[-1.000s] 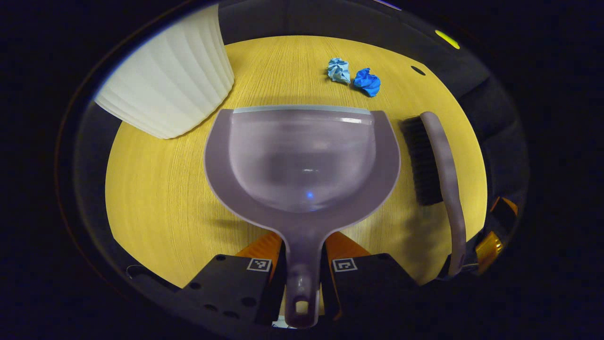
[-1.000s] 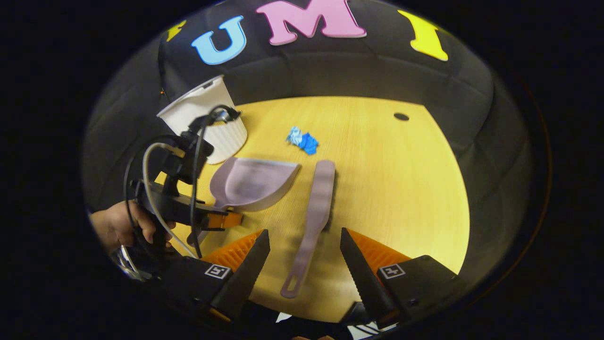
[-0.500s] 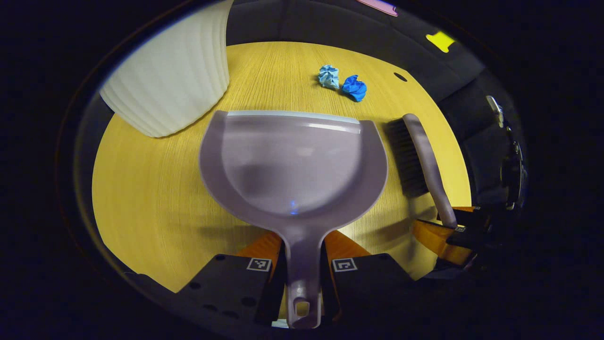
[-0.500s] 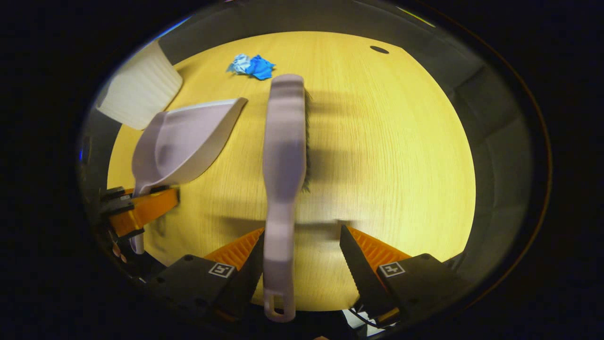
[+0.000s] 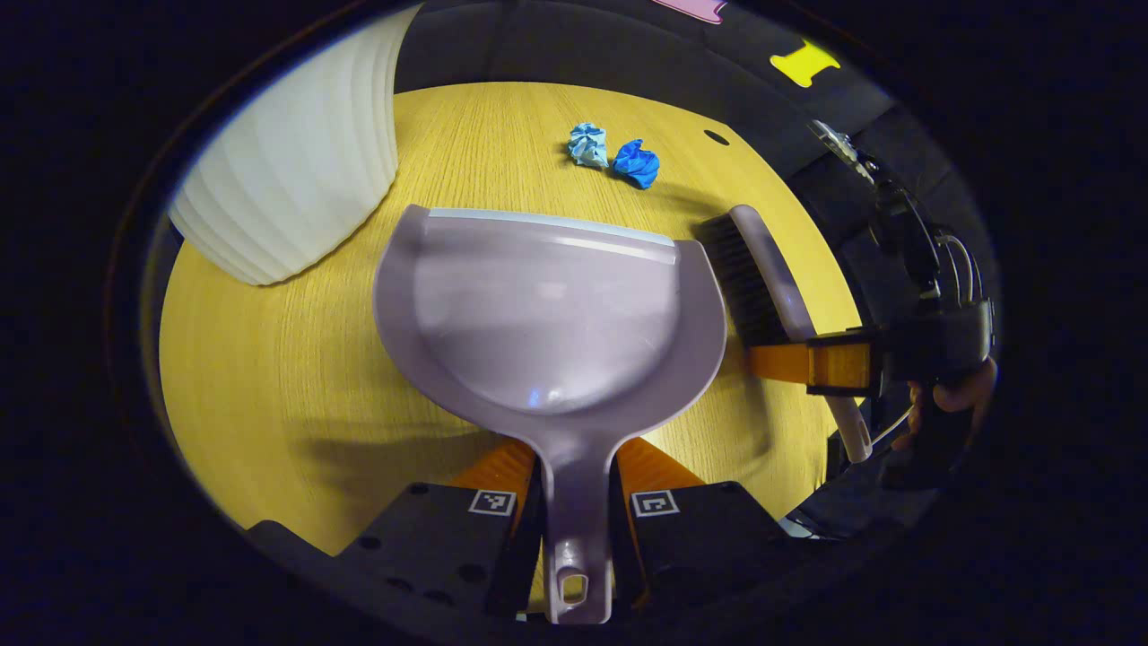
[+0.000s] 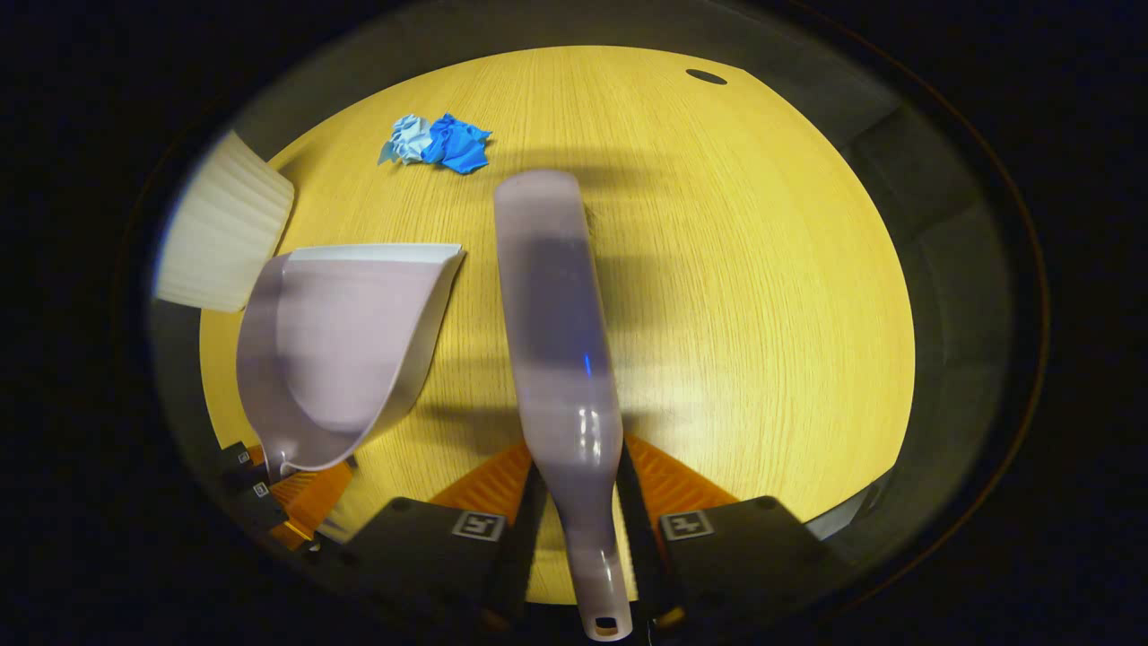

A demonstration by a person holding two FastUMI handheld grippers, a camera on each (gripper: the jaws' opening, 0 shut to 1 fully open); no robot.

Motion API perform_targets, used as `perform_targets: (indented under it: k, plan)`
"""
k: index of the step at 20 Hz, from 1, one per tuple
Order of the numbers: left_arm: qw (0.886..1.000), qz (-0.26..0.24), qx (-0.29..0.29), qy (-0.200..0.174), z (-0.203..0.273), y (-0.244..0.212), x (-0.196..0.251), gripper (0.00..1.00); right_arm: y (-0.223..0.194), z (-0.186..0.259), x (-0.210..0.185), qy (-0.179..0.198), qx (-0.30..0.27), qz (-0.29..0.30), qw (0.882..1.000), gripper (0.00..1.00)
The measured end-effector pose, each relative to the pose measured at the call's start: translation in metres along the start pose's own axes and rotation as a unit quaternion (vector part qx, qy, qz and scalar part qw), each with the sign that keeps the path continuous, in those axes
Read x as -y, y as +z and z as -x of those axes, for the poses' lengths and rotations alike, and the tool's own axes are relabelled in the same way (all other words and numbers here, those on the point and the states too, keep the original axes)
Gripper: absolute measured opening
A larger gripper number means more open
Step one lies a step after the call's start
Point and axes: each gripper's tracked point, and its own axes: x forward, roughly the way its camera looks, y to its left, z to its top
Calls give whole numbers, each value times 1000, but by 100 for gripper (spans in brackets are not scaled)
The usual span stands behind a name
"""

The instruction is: Pick up the small broom and dustpan from the desktop, sweep the trash into the dustpan with the broom, and then empty the trash into the garbage bin.

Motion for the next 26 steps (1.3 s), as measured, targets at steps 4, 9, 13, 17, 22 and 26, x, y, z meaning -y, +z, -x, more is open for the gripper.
perform_targets:
  k: [4,9,13,17,22,26]
  plan:
    - [1000,2,-9,2,1,0,0,31,6,13,-3,34,-12,-3,999,29]
    - [999,-12,-31,22,2,3,-1,31,57,26,19,40,-1,42,998,29]
    - [997,-49,-42,45,12,17,-14,31,125,27,21,57,14,42,997,28]
    - [994,-80,-72,34,18,30,-22,31,183,12,23,25,20,155,987,28]
    - [983,-141,-111,39,23,42,-44,32,209,-11,2,29,-3,228,973,28]
    - [976,-169,-133,40,23,44,-57,30,214,-18,-14,25,-8,322,946,28]
